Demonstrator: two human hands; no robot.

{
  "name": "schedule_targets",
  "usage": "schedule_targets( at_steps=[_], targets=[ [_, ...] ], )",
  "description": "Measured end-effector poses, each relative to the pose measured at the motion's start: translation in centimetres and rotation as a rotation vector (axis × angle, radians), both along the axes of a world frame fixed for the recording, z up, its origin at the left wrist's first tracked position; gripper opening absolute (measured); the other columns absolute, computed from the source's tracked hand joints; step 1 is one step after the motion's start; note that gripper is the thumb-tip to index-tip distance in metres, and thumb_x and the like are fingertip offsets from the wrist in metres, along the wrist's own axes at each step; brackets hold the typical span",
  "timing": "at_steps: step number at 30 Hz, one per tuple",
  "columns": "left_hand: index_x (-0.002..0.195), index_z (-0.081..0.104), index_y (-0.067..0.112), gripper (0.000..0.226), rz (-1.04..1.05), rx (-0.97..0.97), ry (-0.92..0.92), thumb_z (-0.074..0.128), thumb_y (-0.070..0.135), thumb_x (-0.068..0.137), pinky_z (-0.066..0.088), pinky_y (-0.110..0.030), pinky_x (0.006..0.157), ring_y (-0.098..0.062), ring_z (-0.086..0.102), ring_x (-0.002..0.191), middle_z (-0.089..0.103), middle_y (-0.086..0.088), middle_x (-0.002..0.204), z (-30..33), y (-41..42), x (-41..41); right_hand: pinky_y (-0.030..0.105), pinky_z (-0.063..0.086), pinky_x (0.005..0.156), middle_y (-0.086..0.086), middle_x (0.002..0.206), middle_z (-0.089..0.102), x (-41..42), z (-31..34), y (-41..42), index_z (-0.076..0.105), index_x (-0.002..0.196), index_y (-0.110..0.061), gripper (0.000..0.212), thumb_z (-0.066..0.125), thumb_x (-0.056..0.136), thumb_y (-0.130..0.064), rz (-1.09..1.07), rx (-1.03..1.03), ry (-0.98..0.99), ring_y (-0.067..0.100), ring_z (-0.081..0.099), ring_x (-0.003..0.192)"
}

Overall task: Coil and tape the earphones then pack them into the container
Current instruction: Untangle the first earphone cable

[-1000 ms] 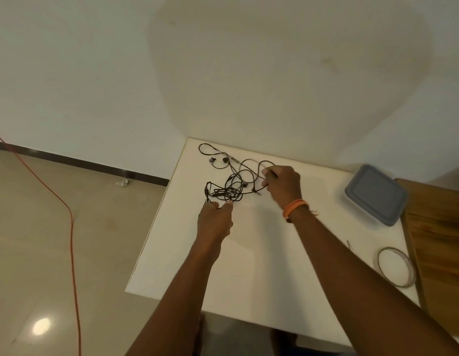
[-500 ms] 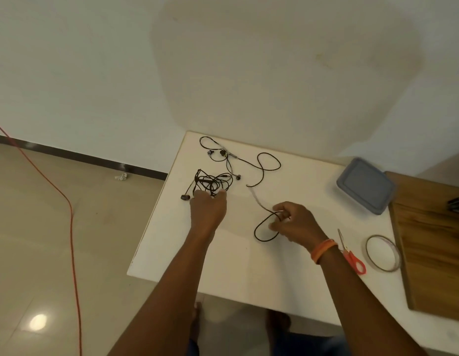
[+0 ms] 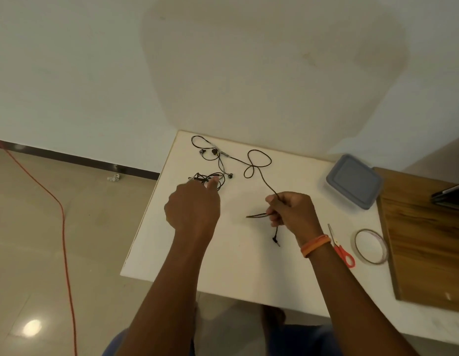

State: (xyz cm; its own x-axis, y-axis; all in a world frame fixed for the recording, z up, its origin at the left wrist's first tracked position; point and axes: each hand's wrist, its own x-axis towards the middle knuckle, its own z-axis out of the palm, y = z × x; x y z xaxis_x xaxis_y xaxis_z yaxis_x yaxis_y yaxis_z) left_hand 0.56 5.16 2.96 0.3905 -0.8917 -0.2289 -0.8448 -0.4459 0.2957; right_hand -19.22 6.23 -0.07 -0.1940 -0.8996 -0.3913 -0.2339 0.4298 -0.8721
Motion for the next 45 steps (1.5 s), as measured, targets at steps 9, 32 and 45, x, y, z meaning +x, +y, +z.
schedule_targets(
  at_steps=[9,32,45],
  targets=[
    [0.096,0.063,0.021,0.014,-0.582,-0.128,0.781,0.050,0.023,0.100,0.036,-0.034,0.105,-0.002,0.062,0.084,0.071,0.012,0.086,-0.2,6.5,-5.3,0.024,0.056,0.063,0.008,0.076,0.064,-0.9,6.4,3.4,0.066,0.106,0.001,0.021,0.057,0.095,-0.014,-0.175,-0.059,-0.695,0.014,0.061,0.066],
    [0.093,0.061,0.003,0.027,-0.372,0.317,1.238,0.046,0.023,0.102,0.026,-0.022,0.048,-0.010,0.026,0.053,0.043,-0.001,0.066,1.2,7.2,-6.3,0.015,0.048,0.090,-0.014,0.116,0.067,-3.3,3.4,8.5,0.064,0.124,-0.028,0.030,0.060,0.094,-0.031,0.405,-0.294,0.149,-0.007,0.060,0.104],
    [0.104,0.073,0.014,0.030,-0.402,0.323,1.009,0.045,0.025,0.102,0.043,-0.024,0.059,-0.012,0.047,0.061,0.061,-0.001,0.075,-1.3,4.0,-3.8,0.014,0.047,0.062,-0.002,0.071,0.069,-4.5,1.6,4.3,0.072,0.079,-0.011,0.009,0.070,0.086,-0.016,0.066,-0.322,0.421,0.010,0.064,0.066]
  ],
)
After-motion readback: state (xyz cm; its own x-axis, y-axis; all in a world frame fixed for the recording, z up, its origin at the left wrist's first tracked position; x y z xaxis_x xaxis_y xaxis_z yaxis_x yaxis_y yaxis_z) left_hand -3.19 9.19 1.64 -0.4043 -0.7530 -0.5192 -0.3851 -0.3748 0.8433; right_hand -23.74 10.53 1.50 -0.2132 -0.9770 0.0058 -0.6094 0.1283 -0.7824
